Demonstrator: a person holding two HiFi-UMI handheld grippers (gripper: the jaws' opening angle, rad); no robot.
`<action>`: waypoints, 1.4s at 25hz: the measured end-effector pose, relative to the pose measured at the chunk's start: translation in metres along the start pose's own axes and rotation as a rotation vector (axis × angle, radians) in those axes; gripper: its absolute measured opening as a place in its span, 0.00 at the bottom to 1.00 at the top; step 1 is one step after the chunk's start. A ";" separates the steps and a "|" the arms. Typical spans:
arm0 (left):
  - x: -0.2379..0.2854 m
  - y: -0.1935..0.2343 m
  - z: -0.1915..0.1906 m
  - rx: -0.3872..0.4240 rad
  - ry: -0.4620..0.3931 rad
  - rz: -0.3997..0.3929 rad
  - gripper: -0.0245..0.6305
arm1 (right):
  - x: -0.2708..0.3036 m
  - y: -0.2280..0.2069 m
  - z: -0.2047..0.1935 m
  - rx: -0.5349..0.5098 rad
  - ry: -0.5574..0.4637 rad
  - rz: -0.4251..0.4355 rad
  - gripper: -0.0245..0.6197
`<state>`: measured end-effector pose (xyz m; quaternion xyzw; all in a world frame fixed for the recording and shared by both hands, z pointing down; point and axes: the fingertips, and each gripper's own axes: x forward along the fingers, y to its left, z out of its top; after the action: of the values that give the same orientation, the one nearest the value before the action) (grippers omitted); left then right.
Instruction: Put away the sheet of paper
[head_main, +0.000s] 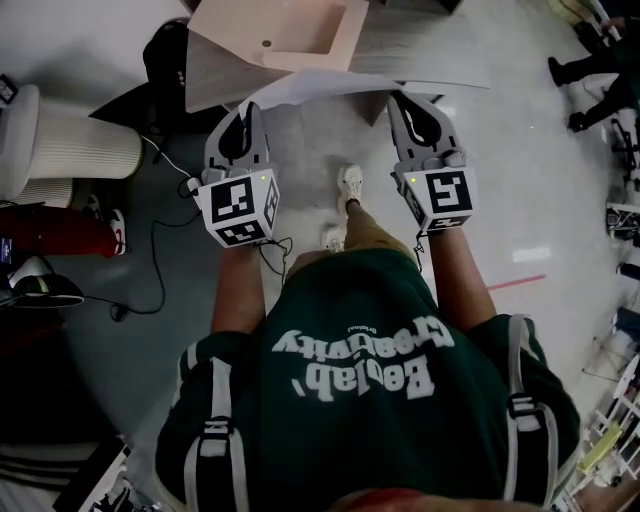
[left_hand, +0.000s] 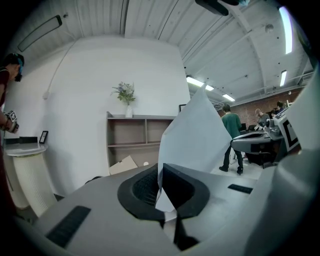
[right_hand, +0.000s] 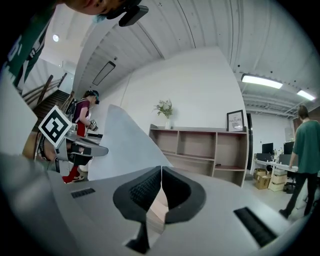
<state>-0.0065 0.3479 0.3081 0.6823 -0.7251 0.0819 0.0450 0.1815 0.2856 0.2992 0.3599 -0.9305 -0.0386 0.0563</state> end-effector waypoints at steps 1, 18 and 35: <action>0.009 0.004 -0.001 0.000 0.002 0.003 0.07 | 0.009 -0.003 -0.001 0.001 -0.002 0.004 0.09; 0.216 0.061 0.024 0.024 0.073 0.101 0.07 | 0.222 -0.128 0.007 0.031 -0.037 0.092 0.09; 0.320 0.124 0.021 -0.018 0.133 0.192 0.07 | 0.343 -0.169 0.007 0.033 -0.032 0.162 0.09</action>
<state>-0.1500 0.0371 0.3373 0.6025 -0.7831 0.1244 0.0909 0.0409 -0.0705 0.2999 0.2837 -0.9578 -0.0243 0.0386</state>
